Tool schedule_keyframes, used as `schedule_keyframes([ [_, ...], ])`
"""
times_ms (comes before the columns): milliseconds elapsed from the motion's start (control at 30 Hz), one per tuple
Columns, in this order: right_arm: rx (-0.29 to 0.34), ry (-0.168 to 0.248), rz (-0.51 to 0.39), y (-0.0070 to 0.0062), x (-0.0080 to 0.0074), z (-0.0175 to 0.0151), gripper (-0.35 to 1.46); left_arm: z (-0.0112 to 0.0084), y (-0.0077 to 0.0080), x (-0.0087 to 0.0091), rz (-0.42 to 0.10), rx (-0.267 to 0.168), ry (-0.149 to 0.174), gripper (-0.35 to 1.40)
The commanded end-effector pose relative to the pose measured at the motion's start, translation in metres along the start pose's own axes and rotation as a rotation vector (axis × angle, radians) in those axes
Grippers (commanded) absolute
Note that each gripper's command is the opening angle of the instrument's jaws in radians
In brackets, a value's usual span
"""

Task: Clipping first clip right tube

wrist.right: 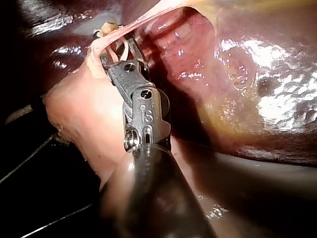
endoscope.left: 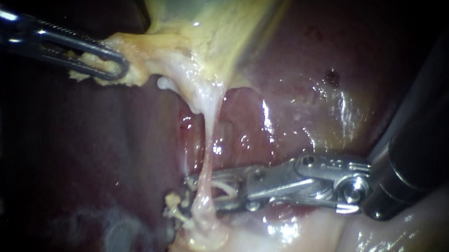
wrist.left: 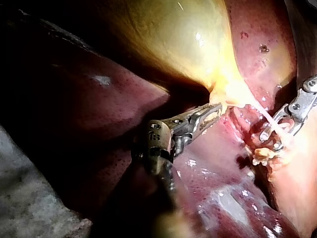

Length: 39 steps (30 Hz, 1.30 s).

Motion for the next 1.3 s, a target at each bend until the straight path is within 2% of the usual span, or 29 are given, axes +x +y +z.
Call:
schedule_keyframes([
  [33, 0.000, 0.000, 0.000, 0.0000, 0.0000, 0.0000, 0.14, 0.0000, 0.0000, 0.0000, 0.000, 0.000, 0.000, -0.35],
  [200, 0.001, 0.000, 0.000, -0.0001, 0.0000, 0.0000, 0.17, 0.0000, 0.0000, 0.0000, 0.000, 0.000, 0.000, -0.35],
  [367, 0.002, 0.006, -0.001, 0.0001, -0.0001, 0.0000, 0.35, 0.0000, 0.0000, 0.0000, 0.000, 0.000, 0.000, -0.35],
  [533, -0.004, 0.014, -0.001, 0.0005, -0.0002, -0.0003, 0.44, 0.0000, 0.0000, 0.0000, 0.000, 0.000, 0.000, -0.35],
  [733, -0.020, 0.019, -0.003, 0.0011, -0.0011, -0.0018, 0.46, -0.0001, 0.0000, 0.0000, 0.000, 0.000, 0.000, -0.35],
  [1067, -0.040, 0.028, -0.001, 0.0033, -0.0023, -0.0041, 0.46, -0.0001, 0.0000, 0.0000, 0.000, 0.000, 0.000, -0.35],
  [1300, -0.041, 0.025, -0.003, 0.0036, -0.0027, -0.0042, 0.46, -0.0001, 0.0000, 0.0000, 0.000, 0.000, 0.000, -0.35],
])
